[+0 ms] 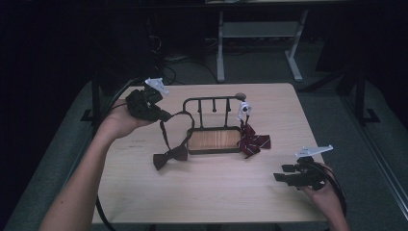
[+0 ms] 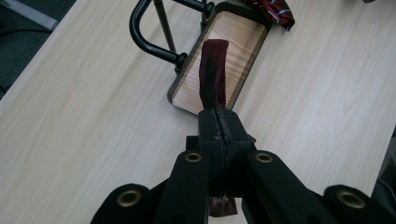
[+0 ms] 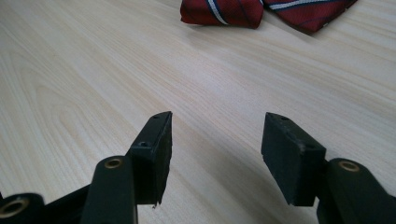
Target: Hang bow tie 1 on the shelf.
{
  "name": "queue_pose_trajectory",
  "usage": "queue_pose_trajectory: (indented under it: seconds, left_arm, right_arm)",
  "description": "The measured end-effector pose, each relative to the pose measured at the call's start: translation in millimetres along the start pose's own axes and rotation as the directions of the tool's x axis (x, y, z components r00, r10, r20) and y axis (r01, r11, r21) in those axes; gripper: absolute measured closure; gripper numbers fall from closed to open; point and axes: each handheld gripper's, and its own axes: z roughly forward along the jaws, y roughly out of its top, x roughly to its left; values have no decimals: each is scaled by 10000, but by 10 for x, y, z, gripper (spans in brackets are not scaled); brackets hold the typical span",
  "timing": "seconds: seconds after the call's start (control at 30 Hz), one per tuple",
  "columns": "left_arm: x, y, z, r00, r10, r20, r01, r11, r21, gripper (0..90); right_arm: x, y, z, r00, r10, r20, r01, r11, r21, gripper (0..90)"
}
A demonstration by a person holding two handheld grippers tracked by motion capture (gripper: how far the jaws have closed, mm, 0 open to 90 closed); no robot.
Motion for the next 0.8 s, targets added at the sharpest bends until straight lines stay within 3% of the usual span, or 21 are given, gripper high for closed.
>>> queue_pose_trajectory:
  seconds: [0.8]
  left_arm:
    - [238,94,75,9987,-497,-99,500,9983,304,896]
  right_arm:
    - [18,3,23,9999,7,-113,-6,9999,108,430]
